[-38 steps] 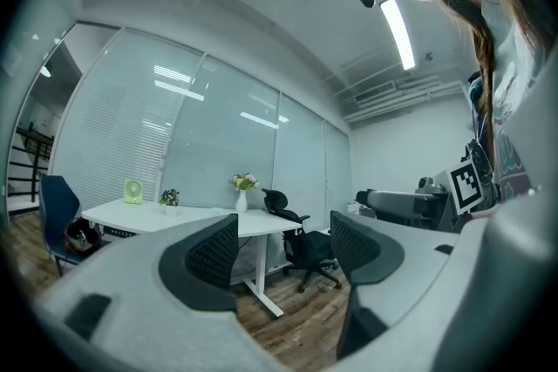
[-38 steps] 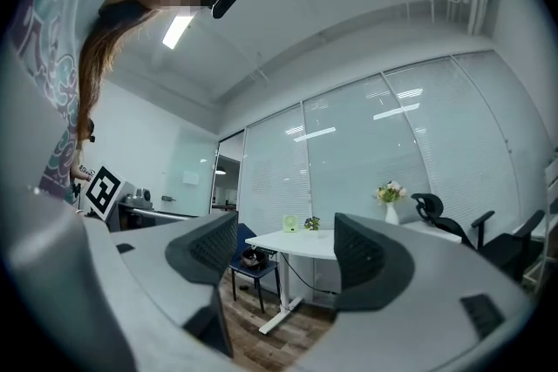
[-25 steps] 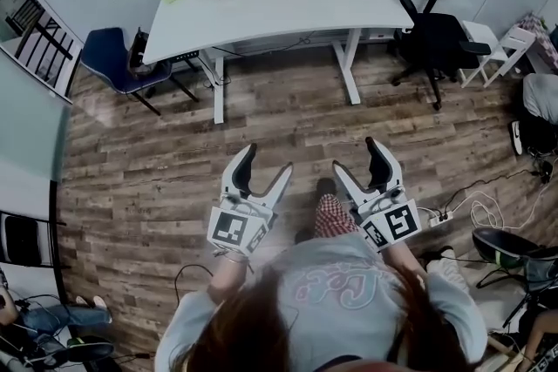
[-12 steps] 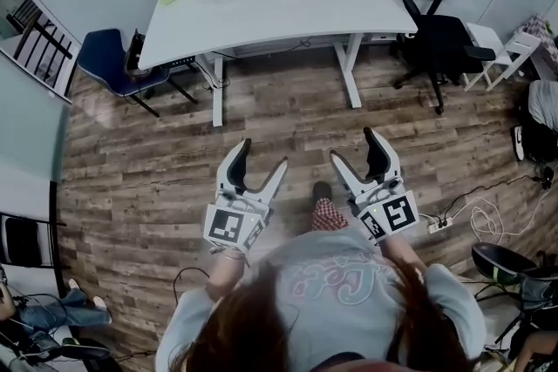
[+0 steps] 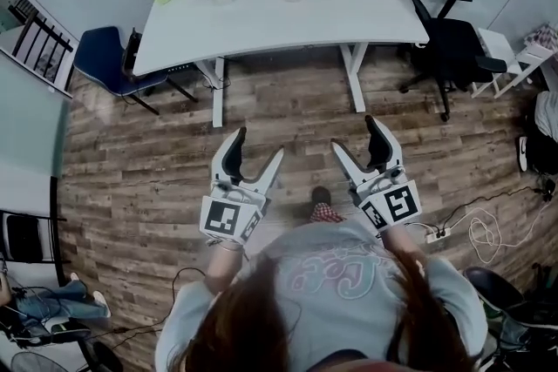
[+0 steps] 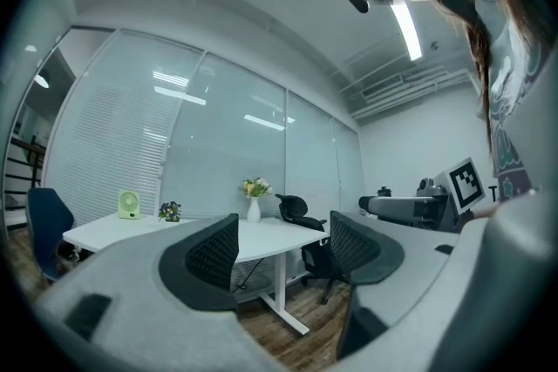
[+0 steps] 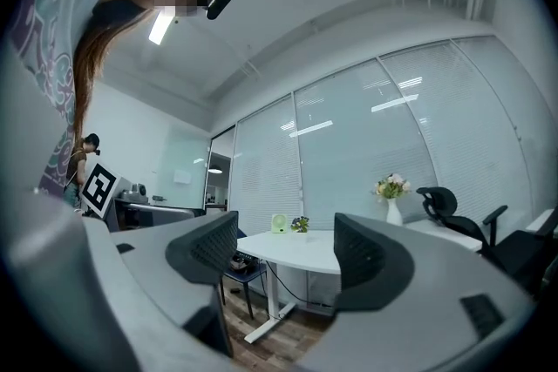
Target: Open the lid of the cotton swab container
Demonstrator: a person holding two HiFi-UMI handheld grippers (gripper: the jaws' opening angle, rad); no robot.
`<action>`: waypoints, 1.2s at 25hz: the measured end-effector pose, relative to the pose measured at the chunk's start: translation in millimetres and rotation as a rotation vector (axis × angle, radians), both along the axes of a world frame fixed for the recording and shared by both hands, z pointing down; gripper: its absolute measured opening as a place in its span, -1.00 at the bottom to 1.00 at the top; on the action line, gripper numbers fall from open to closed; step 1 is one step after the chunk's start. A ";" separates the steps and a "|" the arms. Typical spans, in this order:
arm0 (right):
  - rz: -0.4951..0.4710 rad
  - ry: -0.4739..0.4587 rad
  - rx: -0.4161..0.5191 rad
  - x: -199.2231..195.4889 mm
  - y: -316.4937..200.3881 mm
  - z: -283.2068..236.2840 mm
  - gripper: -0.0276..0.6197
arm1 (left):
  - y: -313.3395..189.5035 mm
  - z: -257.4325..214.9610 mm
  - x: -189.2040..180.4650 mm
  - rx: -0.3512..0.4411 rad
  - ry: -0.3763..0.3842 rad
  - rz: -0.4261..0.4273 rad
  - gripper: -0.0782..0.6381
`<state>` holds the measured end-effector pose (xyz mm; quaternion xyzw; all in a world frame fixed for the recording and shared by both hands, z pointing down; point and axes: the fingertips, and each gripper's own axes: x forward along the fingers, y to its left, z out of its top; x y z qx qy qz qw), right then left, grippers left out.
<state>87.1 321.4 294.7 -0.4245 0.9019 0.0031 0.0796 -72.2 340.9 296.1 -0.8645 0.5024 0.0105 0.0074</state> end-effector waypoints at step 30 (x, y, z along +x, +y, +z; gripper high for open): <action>-0.097 -0.022 0.010 33.0 -162.8 -3.0 0.10 | -151.4 11.4 40.5 -0.011 0.000 -0.086 0.06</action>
